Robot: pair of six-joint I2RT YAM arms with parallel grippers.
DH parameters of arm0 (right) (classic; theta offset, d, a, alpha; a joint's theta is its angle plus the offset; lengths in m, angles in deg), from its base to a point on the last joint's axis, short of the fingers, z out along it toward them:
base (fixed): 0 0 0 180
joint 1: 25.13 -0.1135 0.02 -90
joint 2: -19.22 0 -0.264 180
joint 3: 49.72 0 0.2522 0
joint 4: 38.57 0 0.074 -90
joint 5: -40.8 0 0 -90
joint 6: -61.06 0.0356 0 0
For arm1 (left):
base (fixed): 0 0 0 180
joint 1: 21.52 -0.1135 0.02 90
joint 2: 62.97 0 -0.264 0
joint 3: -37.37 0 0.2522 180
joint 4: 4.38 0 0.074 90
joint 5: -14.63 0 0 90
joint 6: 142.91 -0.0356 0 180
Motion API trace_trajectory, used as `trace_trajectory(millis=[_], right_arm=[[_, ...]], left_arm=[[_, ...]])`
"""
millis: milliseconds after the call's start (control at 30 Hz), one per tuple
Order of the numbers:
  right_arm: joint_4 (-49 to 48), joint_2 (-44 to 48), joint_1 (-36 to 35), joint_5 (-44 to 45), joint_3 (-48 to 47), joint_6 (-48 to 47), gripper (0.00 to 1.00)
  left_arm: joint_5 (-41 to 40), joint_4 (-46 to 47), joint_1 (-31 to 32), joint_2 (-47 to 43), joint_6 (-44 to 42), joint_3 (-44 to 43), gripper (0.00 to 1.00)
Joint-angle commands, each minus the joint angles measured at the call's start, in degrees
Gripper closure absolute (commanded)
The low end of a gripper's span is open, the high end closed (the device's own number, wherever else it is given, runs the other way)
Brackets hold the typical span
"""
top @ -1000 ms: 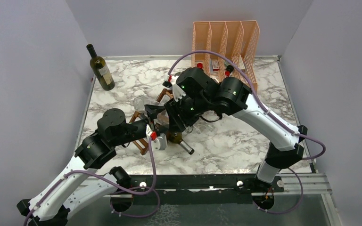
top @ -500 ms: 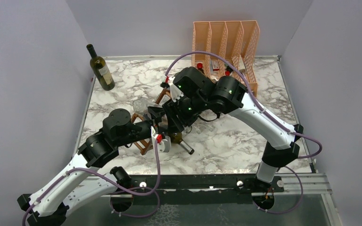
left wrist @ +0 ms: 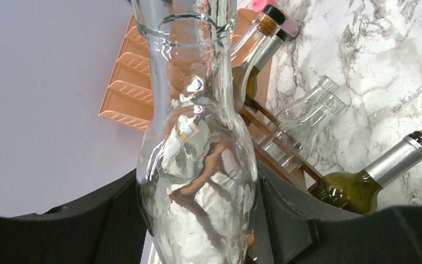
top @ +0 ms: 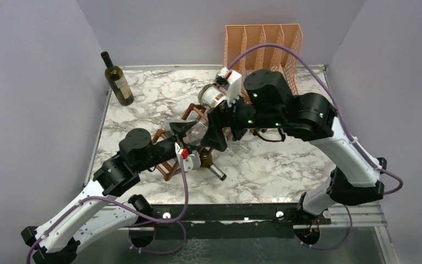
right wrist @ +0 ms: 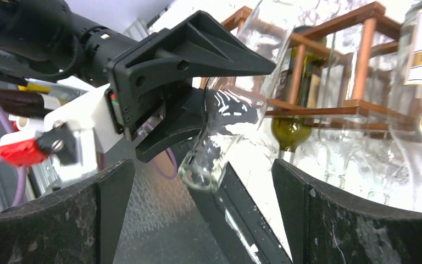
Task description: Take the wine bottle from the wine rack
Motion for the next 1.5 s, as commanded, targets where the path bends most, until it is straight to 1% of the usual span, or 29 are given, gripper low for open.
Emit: trace_trajectory(millis=[0, 133, 233, 333, 433, 533, 633, 733, 833, 867, 900, 967, 1067, 1233, 1300, 1367, 1467], right_arm=[[-4.12, 5.41, -0.28, 6.6, 1.16, 0.26, 0.02], [-7.99, 12.71, -0.3, 11.61, 5.48, 0.61, 0.01], [-12.63, 19.87, -0.32, 14.06, 12.26, 0.29, 0.01], [-17.24, 25.49, -0.32, 13.75, 18.71, -0.3, 0.01], [-19.75, 29.15, -0.3, 13.01, 23.41, -0.25, 0.01], [-19.39, 30.94, -0.32, 13.75, 26.07, 0.2, 0.01], [-18.72, 32.16, -0.29, 14.37, 28.0, 0.99, 0.01], [-18.61, 33.93, -0.26, 14.5, 29.84, 1.81, 0.01], [-18.21, 35.48, -0.3, 14.82, 31.33, 2.98, 0.01], [-17.97, 35.89, -0.3, 14.85, 31.68, 3.32, 0.01], [-17.67, 36.28, -0.29, 14.87, 31.89, 3.72, 0.01], [-17.02, 36.98, -0.31, 15.07, 32.25, 4.57, 0.01], [-15.84, 37.6, -0.3, 15.12, 32.31, 5.62, 0.01], [-13.42, 36.64, -0.31, 15.46, 30.86, 6.5, 0.01], [-12.22, 35.69, -0.26, 16.39, 29.77, 6.47, 0.01], [-11.74, 34.87, -0.33, 17.93, 28.99, 6.66, 0.01], [-12.76, 33.43, -0.29, 18.37, 27.69, 6.03, 0.01]], left_arm=[[-4.47, 7.73, -0.21, -1.69, 1.46, -0.17, 1.0], [-10.27, 12.84, -0.21, -1.34, 2.77, -0.56, 1.0], [-16.92, 17.48, -0.26, 0.07, 4.45, -1.91, 1.0], [-23.86, 21.0, -0.26, 2.5, 6.18, -4.36, 1.0], [-30.38, 25.93, -0.22, 4.84, 6.37, -6.05, 1.0], [-37.34, 32.25, -0.25, 8.11, 5.61, -7.81, 1.0], [-41.27, 37.27, -2.07, 11.86, 6.53, -9.63, 1.0], [-39.04, 38.49, -8.88, 14.92, 12.53, -11.5, 1.0], [-32.38, 39.62, -22.29, 17.73, 22.39, -11.48, 1.0], [-29.94, 40.53, -28.4, 18.75, 25.46, -10.95, 1.0], [-27.84, 41.93, -31.73, 20.05, 27.93, -10.42, 1.0], [-26.51, 42.85, -37.18, 22.27, 31.99, -9.94, 1.0], [-26.82, 44.13, -42.69, 24.66, 36.62, -8.05, 1.0], [-26.68, 49.56, -52.43, 28.31, 45.92, -1.3, 1.0], [-26.42, 51.28, -55.31, 30.44, 49.1, 1.01, 1.0], [-24.74, 53.36, -57.12, 32.65, 51.5, 2.83, 1.0], [-24.56, 55.89, -57.95, 36.01, 51.43, 3.31, 1.0]])
